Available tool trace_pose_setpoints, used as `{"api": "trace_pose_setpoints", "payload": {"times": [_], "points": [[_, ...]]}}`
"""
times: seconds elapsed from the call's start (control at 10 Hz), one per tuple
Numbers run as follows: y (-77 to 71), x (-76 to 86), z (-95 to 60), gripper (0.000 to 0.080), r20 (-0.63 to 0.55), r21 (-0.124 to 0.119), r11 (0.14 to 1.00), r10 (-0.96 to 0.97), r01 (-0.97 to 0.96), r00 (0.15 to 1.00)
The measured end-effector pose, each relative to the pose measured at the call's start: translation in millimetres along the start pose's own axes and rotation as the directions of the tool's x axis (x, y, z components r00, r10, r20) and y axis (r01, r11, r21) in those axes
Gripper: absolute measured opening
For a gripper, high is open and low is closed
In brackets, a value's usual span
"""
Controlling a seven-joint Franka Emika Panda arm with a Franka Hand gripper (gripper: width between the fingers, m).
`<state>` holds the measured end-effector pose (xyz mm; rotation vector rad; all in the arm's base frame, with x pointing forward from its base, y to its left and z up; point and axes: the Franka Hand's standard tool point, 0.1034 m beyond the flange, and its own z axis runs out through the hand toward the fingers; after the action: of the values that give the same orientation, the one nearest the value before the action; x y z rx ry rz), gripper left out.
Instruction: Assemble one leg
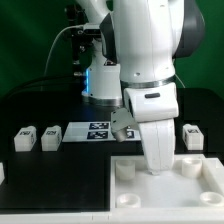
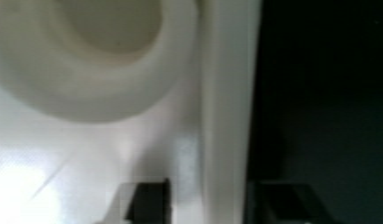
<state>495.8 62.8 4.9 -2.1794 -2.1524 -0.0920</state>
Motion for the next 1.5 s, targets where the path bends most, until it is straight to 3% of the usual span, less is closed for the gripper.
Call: {"api": "trace_pose_setpoints", "payload": {"times": [0.1, 0.2, 0.3, 0.4, 1.0, 1.3, 1.5], "points": [[0.0, -0.1, 0.1, 0.0297, 0.000, 0.000, 1.000, 0.000, 0.000, 1.000], [0.0, -0.3, 0.1, 0.0496, 0.000, 0.000, 1.000, 0.001, -0.001, 1.000], [0.0, -0.5, 0.1, 0.0601, 0.000, 0.000, 1.000, 0.001, -0.001, 1.000], [0.0, -0.7, 0.0, 0.0636, 0.000, 0.000, 1.000, 0.001, -0.001, 1.000], [0.1, -1.5, 0.0, 0.0648, 0.000, 0.000, 1.000, 0.007, -0.007, 1.000], [-6.6, 9.3, -15.1, 0.0648, -0.003, -0.028, 0.984, 0.177, -0.177, 0.984], [-13.1, 33.3, -30.1, 0.0648, -0.018, -0.040, 0.864, 0.502, -0.503, 0.865]]}}
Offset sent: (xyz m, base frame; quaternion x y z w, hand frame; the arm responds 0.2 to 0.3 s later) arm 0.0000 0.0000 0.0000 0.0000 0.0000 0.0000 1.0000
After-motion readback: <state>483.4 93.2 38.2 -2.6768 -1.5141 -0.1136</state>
